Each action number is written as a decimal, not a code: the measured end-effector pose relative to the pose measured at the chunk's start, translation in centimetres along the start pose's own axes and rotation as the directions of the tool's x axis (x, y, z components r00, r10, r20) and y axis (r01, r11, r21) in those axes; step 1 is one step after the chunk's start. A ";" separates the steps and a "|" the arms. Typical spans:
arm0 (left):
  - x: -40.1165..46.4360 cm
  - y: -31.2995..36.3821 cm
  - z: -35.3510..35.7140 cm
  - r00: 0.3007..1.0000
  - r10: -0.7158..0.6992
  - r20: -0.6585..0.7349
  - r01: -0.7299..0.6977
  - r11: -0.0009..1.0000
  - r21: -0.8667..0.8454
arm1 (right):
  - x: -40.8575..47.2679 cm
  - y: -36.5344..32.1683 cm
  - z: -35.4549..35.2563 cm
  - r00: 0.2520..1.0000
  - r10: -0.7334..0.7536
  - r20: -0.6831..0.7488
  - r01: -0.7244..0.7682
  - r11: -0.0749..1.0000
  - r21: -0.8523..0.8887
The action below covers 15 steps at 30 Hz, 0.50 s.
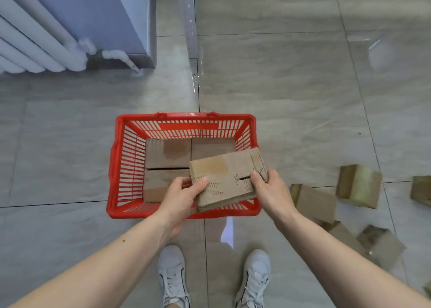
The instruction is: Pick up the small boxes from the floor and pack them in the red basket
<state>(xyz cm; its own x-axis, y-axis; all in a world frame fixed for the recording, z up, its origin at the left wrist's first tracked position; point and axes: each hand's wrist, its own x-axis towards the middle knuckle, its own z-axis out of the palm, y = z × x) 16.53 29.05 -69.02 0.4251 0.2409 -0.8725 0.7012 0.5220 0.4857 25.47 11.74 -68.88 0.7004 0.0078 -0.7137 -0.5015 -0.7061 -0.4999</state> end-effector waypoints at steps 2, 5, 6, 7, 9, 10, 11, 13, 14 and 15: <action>1.5 -1.0 -0.9 0.999 0.037 -0.005 -0.037 0.998 0.041 | 0.5 0.8 1.9 1.000 0.015 -0.020 -0.015 1.000 0.012; 3.8 -2.7 -1.6 0.980 0.168 -0.111 -0.141 0.967 0.213 | 2.0 1.9 4.1 0.998 0.038 -0.043 -0.037 0.999 0.026; 4.6 -3.3 -1.7 0.965 0.208 -0.158 -0.158 0.947 0.278 | 2.7 2.4 4.8 0.998 0.043 -0.048 -0.042 0.999 0.022; 5.5 -3.8 -1.7 0.951 0.237 -0.198 -0.166 0.933 0.319 | 3.4 2.9 5.4 0.997 0.051 -0.052 -0.051 0.999 0.015; 7.1 -4.8 -1.5 0.939 0.259 -0.227 -0.170 0.922 0.347 | 4.8 3.7 6.5 0.996 0.069 -0.061 -0.069 0.998 0.002; 8.0 -5.2 -1.4 0.939 0.263 -0.222 -0.173 0.918 0.356 | 5.5 4.0 7.0 0.994 0.084 -0.066 -0.085 0.996 -0.009; 8.9 -5.6 -1.3 0.943 0.257 -0.209 -0.170 0.917 0.360 | 6.2 4.4 7.5 0.992 0.108 -0.072 -0.111 0.993 -0.029; 10.6 -6.1 -1.3 0.959 0.230 -0.164 -0.157 0.917 0.366 | 7.6 5.1 8.6 0.987 0.140 -0.083 -0.146 0.987 -0.068; 11.4 -6.4 -1.4 0.967 0.215 -0.139 -0.149 0.914 0.378 | 8.2 5.5 9.1 0.985 0.152 -0.086 -0.159 0.984 -0.084; 12.3 -6.7 -1.5 0.971 0.209 -0.119 -0.145 0.903 0.404 | 8.8 5.9 9.7 0.983 0.163 -0.080 -0.170 0.981 -0.097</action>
<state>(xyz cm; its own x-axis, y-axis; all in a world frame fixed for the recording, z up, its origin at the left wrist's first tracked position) 16.17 29.76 -83.09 0.4909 0.4409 -0.7514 0.8027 0.1063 0.5868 23.78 14.54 -82.87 0.6478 -0.1639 -0.7440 -0.5620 -0.7621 -0.3214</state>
